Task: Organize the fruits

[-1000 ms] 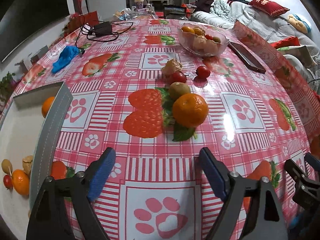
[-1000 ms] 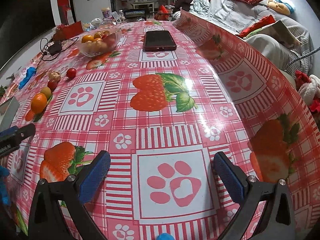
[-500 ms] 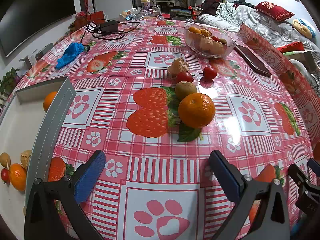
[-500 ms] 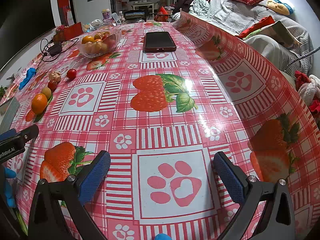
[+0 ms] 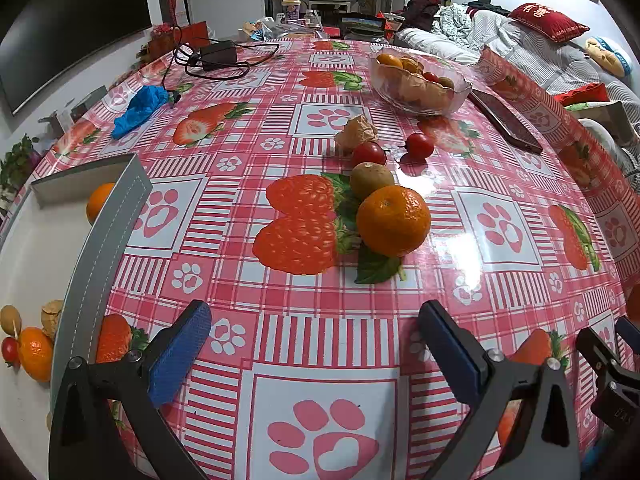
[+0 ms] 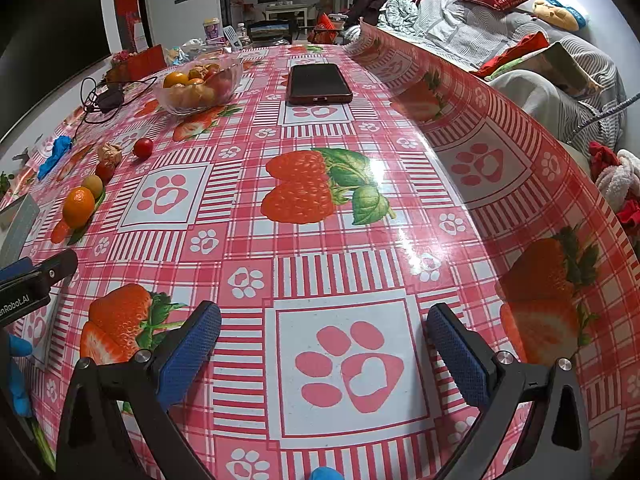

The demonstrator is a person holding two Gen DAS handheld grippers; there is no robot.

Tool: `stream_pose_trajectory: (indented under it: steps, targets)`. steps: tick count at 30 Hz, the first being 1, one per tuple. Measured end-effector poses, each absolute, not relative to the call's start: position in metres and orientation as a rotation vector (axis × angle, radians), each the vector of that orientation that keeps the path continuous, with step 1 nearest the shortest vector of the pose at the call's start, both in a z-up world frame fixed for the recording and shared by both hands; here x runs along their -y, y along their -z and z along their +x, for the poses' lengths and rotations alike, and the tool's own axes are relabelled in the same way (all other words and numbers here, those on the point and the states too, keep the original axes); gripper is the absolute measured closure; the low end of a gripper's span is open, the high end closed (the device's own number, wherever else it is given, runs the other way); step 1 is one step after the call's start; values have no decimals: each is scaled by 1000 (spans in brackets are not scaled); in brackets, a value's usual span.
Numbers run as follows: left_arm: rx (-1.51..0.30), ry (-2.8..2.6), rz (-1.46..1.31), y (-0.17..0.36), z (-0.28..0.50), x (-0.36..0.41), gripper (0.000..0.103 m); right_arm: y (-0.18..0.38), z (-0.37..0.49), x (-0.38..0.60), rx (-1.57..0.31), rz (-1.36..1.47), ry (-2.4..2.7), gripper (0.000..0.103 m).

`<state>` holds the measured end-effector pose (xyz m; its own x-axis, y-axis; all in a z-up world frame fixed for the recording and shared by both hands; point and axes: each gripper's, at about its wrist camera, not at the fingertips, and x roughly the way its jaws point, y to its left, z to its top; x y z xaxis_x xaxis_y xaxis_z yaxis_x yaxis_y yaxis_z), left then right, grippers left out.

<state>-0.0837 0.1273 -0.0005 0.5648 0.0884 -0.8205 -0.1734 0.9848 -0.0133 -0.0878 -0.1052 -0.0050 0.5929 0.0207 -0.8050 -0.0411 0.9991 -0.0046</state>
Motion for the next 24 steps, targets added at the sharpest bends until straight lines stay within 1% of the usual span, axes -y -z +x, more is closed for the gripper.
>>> stream_pose_trajectory:
  steps: [24]
  targets:
    - [-963,-138,-87,0,-84,-127,0,5,-88,105,-935,-23,-37,0]
